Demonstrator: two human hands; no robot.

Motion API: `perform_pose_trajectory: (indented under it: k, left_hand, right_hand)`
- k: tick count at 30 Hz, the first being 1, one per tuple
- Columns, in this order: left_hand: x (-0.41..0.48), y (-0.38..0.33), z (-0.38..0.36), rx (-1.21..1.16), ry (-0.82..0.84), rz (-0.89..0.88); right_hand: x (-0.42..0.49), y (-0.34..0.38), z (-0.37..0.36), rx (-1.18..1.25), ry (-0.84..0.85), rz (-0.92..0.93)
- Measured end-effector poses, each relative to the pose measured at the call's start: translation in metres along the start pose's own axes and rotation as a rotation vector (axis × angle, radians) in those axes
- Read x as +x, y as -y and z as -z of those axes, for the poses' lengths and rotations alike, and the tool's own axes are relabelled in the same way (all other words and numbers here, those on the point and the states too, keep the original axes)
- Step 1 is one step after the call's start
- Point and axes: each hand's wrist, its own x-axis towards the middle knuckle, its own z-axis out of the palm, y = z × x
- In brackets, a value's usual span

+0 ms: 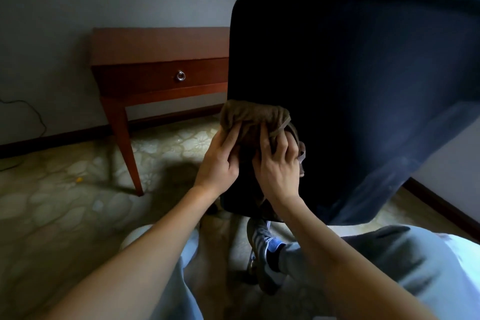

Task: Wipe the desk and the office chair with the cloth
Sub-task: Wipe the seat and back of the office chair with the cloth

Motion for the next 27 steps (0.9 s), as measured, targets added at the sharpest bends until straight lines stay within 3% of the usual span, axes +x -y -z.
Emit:
perform_pose_trajectory:
  k: [6,13,19,27]
  left_hand:
    - [-0.016,0.007,-0.022,-0.089,-0.120,0.118]
    - [-0.028,0.009,-0.038,-0.161,-0.087,0.274]
    - [-0.032,0.020,-0.031,-0.110,-0.066,0.230]
    - [-0.028,0.010,-0.038,-0.213,-0.241,0.455]
  right_hand:
    - [-0.021,0.000,-0.011,-0.048,0.015,0.041]
    - [-0.034,0.008,-0.021,-0.062,0.057,0.034]
    - [-0.043,0.008,-0.028,-0.053,0.134,0.060]
    - [-0.070,0.011,-0.036,-0.043,0.213,0.096]
